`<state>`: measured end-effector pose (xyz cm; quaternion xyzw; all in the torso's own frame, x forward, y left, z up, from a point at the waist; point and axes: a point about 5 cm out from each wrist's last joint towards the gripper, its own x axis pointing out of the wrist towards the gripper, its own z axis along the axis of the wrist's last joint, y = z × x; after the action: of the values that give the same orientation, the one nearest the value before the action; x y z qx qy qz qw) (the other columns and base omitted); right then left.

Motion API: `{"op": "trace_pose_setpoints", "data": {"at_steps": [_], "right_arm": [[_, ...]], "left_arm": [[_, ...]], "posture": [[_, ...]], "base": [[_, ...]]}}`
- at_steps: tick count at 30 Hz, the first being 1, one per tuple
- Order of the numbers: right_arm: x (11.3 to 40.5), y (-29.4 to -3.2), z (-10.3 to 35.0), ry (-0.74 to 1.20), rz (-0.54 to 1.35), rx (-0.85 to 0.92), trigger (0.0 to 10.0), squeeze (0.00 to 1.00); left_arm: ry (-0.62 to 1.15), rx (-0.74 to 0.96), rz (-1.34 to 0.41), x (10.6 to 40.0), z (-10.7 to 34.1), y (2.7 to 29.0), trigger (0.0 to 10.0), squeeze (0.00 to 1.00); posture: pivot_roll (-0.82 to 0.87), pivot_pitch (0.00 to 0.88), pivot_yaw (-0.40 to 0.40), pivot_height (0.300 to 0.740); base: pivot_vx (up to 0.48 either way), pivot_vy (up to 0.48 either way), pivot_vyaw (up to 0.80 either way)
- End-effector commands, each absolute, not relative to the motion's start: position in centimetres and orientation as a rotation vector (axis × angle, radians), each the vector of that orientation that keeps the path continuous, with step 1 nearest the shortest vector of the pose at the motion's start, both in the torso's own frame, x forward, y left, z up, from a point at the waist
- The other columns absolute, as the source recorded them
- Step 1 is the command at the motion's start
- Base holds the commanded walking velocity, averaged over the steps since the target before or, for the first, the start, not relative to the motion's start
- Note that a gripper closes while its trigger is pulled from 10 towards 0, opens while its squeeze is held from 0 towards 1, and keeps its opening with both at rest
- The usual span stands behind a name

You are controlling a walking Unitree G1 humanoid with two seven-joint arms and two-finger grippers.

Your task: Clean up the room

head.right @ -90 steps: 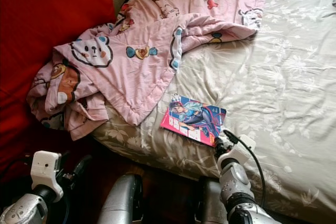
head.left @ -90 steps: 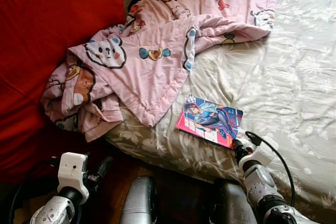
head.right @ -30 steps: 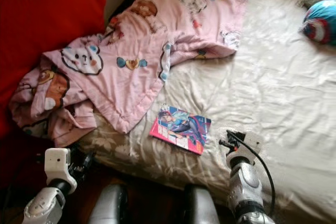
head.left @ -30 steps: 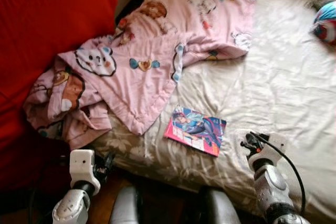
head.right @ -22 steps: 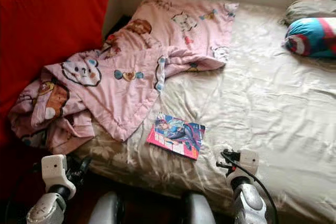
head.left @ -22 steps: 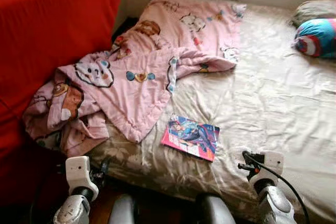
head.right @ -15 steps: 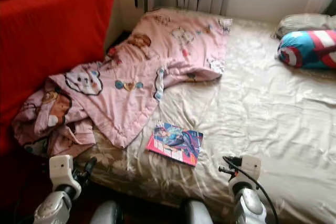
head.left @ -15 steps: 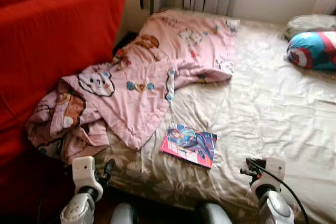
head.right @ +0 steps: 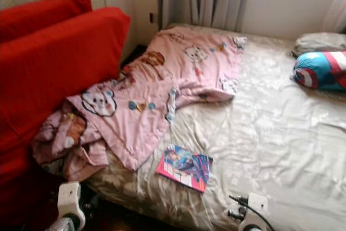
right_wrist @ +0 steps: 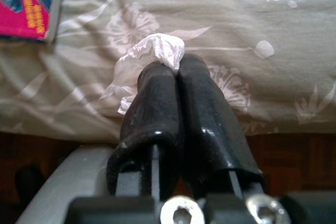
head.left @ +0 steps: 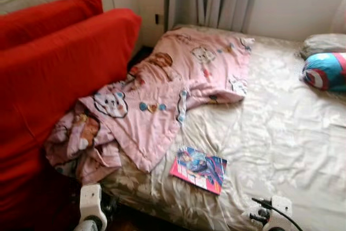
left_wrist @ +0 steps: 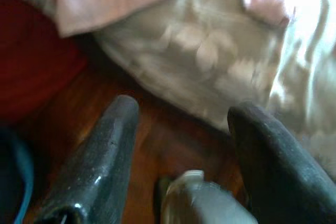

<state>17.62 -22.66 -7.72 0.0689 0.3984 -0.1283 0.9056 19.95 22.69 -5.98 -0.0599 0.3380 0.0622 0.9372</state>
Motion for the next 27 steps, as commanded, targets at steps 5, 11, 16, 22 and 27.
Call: {"op": "trace_pose_setpoints", "data": {"at_steps": [5, 11, 16, 22, 27], "right_arm": [[17.3, -21.9, -8.1, 0.868, -0.225, 0.125, 10.0, 0.00], [18.0, -20.7, -8.0, 0.874, -0.117, 0.112, 10.0, 0.00], [17.6, -20.4, -8.3, 0.901, -0.110, 0.099, 10.0, 0.00], [16.2, -21.0, -8.9, 0.941, -0.118, 0.075, 10.0, 0.00], [15.5, -21.0, -9.2, 0.965, -0.126, 0.080, 10.0, 0.00]], "left_arm": [[0.792, -0.111, 0.142, 18.3, -7.2, 22.6, 10.0, 0.00], [0.794, -0.123, 0.140, 18.4, -7.4, 22.0, 10.0, 0.00], [0.793, -0.125, 0.140, 18.4, -7.4, 21.9, 10.0, 0.00], [0.790, -0.127, 0.159, 18.3, -7.3, 22.3, 10.0, 0.00], [0.802, -0.124, 0.160, 18.1, -7.5, 22.3, 10.0, 0.00]], "posture": [[0.07, 0.000, -0.050, 0.740], [0.08, 0.000, -0.057, 0.740], [0.08, 0.000, -0.059, 0.740], [0.09, 0.000, -0.063, 0.740], [0.08, 0.000, -0.057, 0.740]], "base": [[0.000, 0.000, 0.00], [0.000, 0.000, 0.00], [0.000, 0.000, 0.00], [0.000, 0.000, 0.13], [0.000, 0.000, 0.80]]}}
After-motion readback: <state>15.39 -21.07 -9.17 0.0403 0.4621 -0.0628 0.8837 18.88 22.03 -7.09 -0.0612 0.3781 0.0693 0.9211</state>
